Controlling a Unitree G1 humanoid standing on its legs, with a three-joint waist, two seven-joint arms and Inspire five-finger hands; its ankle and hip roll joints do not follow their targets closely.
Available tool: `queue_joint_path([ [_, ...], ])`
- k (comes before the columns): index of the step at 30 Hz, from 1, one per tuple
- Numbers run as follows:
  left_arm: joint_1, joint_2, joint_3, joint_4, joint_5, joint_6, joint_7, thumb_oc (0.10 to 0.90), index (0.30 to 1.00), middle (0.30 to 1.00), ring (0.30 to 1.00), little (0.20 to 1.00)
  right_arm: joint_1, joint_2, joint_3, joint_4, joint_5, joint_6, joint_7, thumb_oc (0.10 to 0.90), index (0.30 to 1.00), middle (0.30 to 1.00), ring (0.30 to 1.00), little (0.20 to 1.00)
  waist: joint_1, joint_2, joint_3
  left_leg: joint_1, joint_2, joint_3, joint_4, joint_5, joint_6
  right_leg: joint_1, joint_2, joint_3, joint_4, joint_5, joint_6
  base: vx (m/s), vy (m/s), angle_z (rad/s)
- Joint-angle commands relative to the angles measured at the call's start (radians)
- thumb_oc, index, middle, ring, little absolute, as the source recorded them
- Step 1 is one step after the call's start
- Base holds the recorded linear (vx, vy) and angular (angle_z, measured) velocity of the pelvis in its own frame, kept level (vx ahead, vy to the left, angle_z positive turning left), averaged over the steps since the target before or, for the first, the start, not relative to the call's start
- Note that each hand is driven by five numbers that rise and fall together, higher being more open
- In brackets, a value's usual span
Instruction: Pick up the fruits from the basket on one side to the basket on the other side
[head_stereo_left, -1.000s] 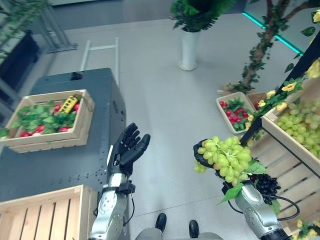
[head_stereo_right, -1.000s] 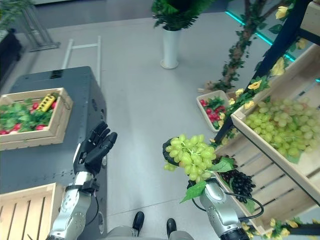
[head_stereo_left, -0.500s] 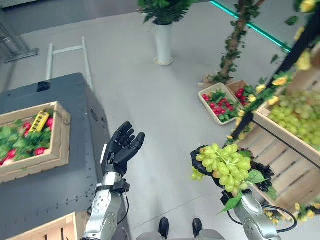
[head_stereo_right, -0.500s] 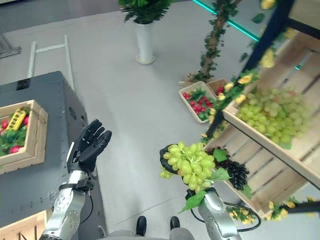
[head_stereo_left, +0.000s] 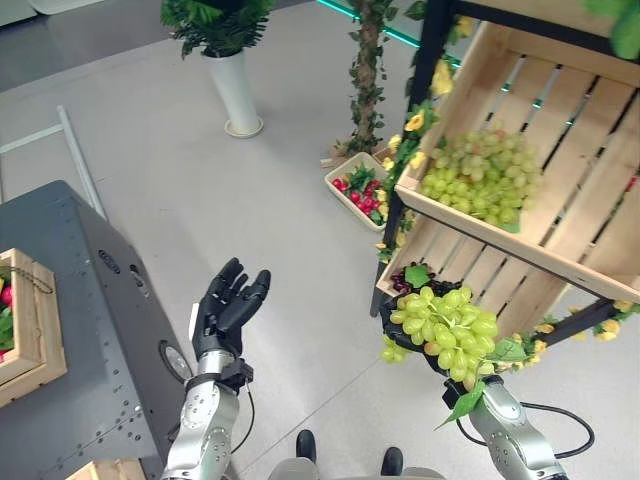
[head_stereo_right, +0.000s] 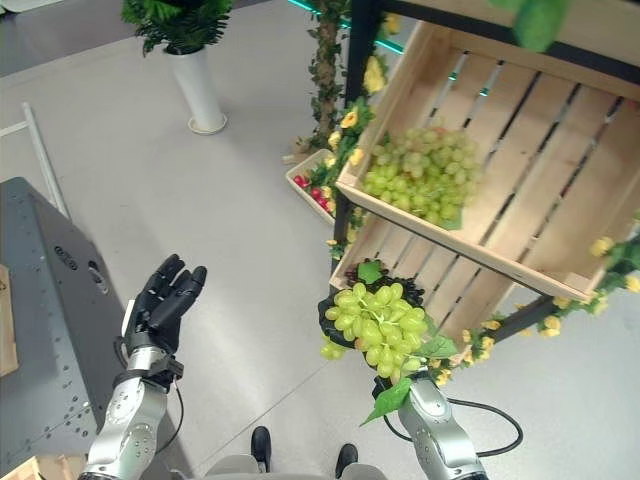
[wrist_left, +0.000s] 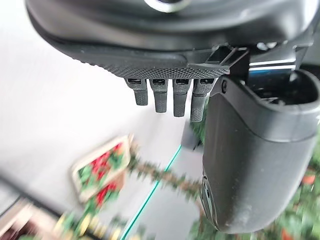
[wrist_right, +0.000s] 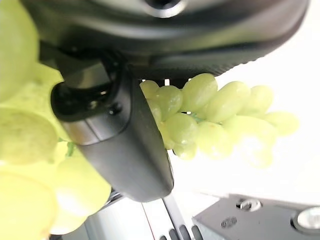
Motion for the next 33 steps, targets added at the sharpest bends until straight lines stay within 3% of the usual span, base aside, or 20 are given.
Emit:
queue_joint_path([
  [1,-0.102,0.056,0.036,-0.061,0.062,-0.08,-0.036,0.8,0.9,0.9,0.9,0.9,-0.062,0.036,-0.054,-0.128,0.022,-0.136,0.031,0.4,0.3,0.3,0.3,0.3,-0.02,-0.05,-0.096,-0.007,-0.094,-0.024,0.002,-0.087,0.024,0.033,-0.034,0.03,0.001,0.003,-0.026,-0.03,-0.181,-0.13],
  [3,-0.095,0.06,0.043,-0.06,0.067,-0.075,-0.045,0.8,0.9,0.9,0.9,0.9,-0.047,0.031,-0.068,-0.142,0.02,-0.144,0.056,0.4,0.3,0.3,0.3,0.3,-0.029,-0.053,-0.097,0.004,-0.089,-0.016,0.019,-0.093,0.02,0.029,-0.028,0.045,0.001,0.002,-0.035,-0.02,-0.14,-0.1],
  [5,-0.084,0.058,0.045,-0.06,0.082,-0.067,-0.044,0.8,0.9,0.9,0.9,0.9,-0.05,0.025,-0.077,-0.144,0.016,-0.144,0.078,0.4,0.3,0.3,0.3,0.3,-0.036,-0.068,-0.092,-0.031,-0.082,0.006,0.135,-0.131,0.012,0.027,-0.028,0.063,0.001,0.006,-0.048,-0.03,-0.121,-0.08],
  [7,-0.067,0.058,0.047,-0.065,0.096,-0.052,-0.059,0.8,0.9,0.9,0.9,0.9,-0.061,-0.001,-0.097,-0.159,0.019,-0.15,0.114,0.4,0.3,0.3,0.3,0.3,-0.031,-0.076,-0.069,-0.134,-0.081,-0.033,0.329,-0.107,-0.004,0.029,-0.022,0.086,0.001,0.02,-0.064,-0.06,-0.078,-0.18],
  [9,-0.054,0.059,0.049,-0.065,0.117,-0.046,-0.066,0.8,0.9,0.9,0.9,0.9,-0.066,-0.01,-0.103,-0.165,0.019,-0.158,0.128,0.4,0.3,0.3,0.3,0.3,-0.026,-0.07,-0.062,-0.136,-0.098,-0.065,0.306,-0.113,0.001,0.028,-0.018,0.101,0.001,0.024,-0.062,-0.02,0.051,-0.15],
  [10,-0.043,0.058,0.046,-0.063,0.137,-0.033,-0.059,0.8,0.9,0.9,0.9,0.9,-0.078,-0.022,-0.103,-0.171,0.022,-0.159,0.131,0.4,0.3,0.3,0.3,0.3,-0.019,-0.06,-0.059,-0.115,-0.115,-0.098,0.227,-0.116,0.009,0.022,-0.016,0.122,0.01,0.023,-0.053,0.01,0.096,-0.18],
  [12,-0.065,0.057,0.02,-0.034,0.109,0.014,-0.054,0.8,0.9,0.9,0.9,0.9,-0.121,-0.029,-0.093,-0.176,0.031,-0.152,0.113,0.4,0.3,0.3,0.3,0.3,-0.016,-0.048,-0.056,-0.079,-0.106,-0.116,0.084,-0.073,0.014,0.016,-0.013,0.133,0.02,0.015,-0.047,0.02,0.145,-0.39],
  [15,-0.101,0.05,0.0,0.012,0.098,0.046,-0.078,0.8,0.9,0.9,0.9,0.9,-0.126,-0.029,-0.104,-0.182,0.073,-0.152,0.117,0.4,0.3,0.3,0.3,0.3,-0.022,-0.04,-0.065,-0.039,-0.118,-0.145,0.013,-0.058,0.023,0.02,-0.016,0.123,0.028,0.009,-0.035,0.09,0.181,-0.28],
  [21,-0.083,0.047,0.017,0.021,0.078,0.061,-0.09,0.8,0.9,0.9,0.9,0.9,-0.071,-0.021,-0.147,-0.251,0.153,-0.158,0.199,0.4,0.3,0.3,0.3,0.3,-0.039,-0.035,-0.095,0.002,-0.125,-0.139,0.002,-0.091,0.042,0.014,-0.028,0.094,0.053,-0.008,-0.019,0.13,0.161,-0.02],
  [25,-0.061,0.054,0.026,0.015,0.085,0.06,-0.109,0.8,0.9,0.9,0.9,0.9,-0.062,-0.009,-0.173,-0.282,0.184,-0.159,0.23,0.4,0.3,0.3,0.3,0.3,-0.047,-0.032,-0.093,0.012,-0.138,-0.117,0.002,-0.096,0.07,-0.049,-0.037,0.077,0.242,-0.027,-0.004,0.07,0.162,-0.03],
  [26,-0.056,0.057,0.023,0.031,0.092,0.054,-0.115,0.8,0.9,0.9,0.9,0.9,-0.065,-0.003,-0.179,-0.292,0.192,-0.171,0.242,0.4,0.3,0.3,0.3,0.3,-0.054,-0.03,-0.079,0.015,-0.15,-0.112,0.002,-0.091,0.084,-0.132,-0.051,0.079,0.416,0.011,0.023,-0.01,0.173,-0.17],
  [28,-0.064,0.062,0.021,0.058,0.118,0.052,-0.117,0.8,0.9,0.9,0.9,0.9,-0.082,-0.006,-0.189,-0.302,0.229,-0.19,0.276,0.4,0.3,0.3,0.3,0.3,-0.059,-0.03,-0.052,0.026,-0.154,-0.123,0.002,-0.099,0.085,-0.244,-0.066,0.096,0.584,0.074,0.04,-0.01,0.132,-0.36],
  [32,-0.097,0.075,0.039,0.052,0.115,0.085,-0.092,0.8,0.9,0.9,0.9,0.9,-0.144,-0.03,-0.203,-0.33,0.304,-0.167,0.296,0.4,0.3,0.3,0.3,0.3,-0.05,-0.034,-0.04,0.038,-0.131,-0.124,0.002,-0.108,0.069,-0.196,-0.083,0.099,0.359,0.078,0.027,0.02,-0.065,-0.09],
  [33,-0.124,0.08,0.042,0.059,0.115,0.085,-0.085,0.8,0.9,0.9,0.9,0.9,-0.2,-0.043,-0.205,-0.314,0.334,-0.163,0.312,0.4,0.3,0.3,0.3,0.3,-0.039,-0.036,-0.04,0.042,-0.121,-0.113,0.002,-0.123,0.063,-0.154,-0.089,0.104,0.163,0.085,0.024,0.01,-0.107,-0.19],
])
